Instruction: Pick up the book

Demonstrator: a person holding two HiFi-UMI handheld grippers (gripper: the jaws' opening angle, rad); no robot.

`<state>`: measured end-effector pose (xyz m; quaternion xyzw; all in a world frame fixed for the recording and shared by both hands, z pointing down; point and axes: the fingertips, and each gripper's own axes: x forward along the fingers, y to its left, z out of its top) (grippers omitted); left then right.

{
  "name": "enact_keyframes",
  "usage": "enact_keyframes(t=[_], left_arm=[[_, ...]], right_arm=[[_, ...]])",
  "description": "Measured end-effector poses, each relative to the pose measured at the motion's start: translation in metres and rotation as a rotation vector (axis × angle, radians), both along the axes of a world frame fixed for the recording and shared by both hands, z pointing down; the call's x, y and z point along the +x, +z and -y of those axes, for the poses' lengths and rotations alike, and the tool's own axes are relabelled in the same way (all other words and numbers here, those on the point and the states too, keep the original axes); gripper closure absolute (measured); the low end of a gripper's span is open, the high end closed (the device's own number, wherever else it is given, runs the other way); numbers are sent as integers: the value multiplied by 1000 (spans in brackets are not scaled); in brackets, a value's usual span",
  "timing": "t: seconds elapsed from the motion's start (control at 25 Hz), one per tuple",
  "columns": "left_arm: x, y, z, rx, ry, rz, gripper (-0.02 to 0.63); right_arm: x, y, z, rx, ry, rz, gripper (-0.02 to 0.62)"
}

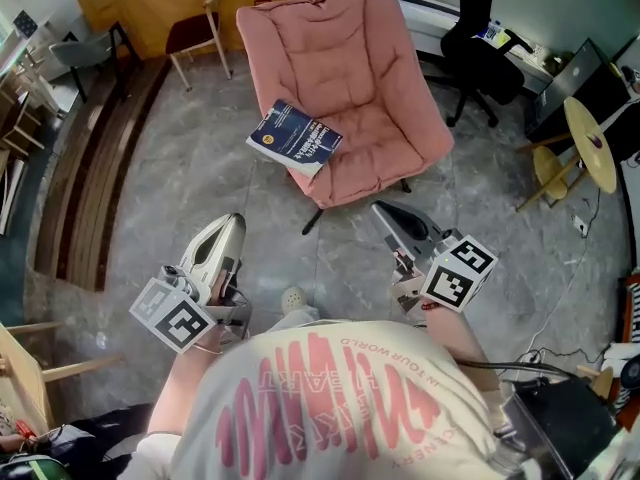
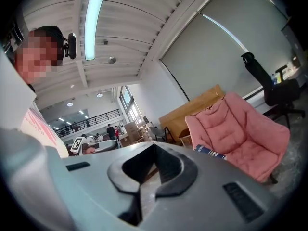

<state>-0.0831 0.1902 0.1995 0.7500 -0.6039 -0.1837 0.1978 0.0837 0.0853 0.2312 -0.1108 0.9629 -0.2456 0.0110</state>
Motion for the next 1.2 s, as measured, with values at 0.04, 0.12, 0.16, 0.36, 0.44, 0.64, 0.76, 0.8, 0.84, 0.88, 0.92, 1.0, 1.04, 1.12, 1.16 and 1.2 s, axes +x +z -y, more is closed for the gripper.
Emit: enact_keyframes(t=[0.04,0.12,0.16,0.36,0.44,0.64,0.76,0.8,0.84,0.88,0.92,1.0,1.04,1.12,1.16,1.2], left_arm=[[-5,0,3,-3,4,-2,598],[-14,-3,10,-3,15,-3,598],[-18,-4,14,-2,22,-1,598],[-40,-3,32,-22,56,8,598],[-51,0,41,-32,58,5,598],[-67,11,68,-59,74,40,598],[-75,18,81,-73,81,45,598],[-78,22,84,-83,86,54,598],[-80,26,86,-95,91,66,598],[-81,29,88,-107,95,79,598],[-83,33,90,-119,97,89,598],[-87,39,93,-143,97,99,598],[-89,41,94,-156,93,104,598],[-92,46,97,-185,84,121,598],[-94,49,98,-198,79,129,598],[-95,51,99,-209,76,135,598]], right_arm=[[-5,0,2,-4,3,-1,588],[-14,0,6,-11,11,-4,588],[-18,0,8,-14,17,-5,588],[-37,-3,23,-25,53,1,588],[-45,0,32,-30,72,-17,588],[-65,16,50,-53,108,-80,588],[-79,25,57,-65,109,-102,588],[-84,28,59,-68,108,-110,588],[-89,30,61,-72,108,-118,588],[-93,32,62,-78,109,-125,588],[-98,33,63,-85,110,-131,588],[-105,35,63,-97,111,-139,588],[-108,36,63,-100,110,-144,588],[-113,39,63,-105,107,-156,588],[-115,41,63,-107,106,-164,588],[-116,42,63,-110,108,-171,588]])
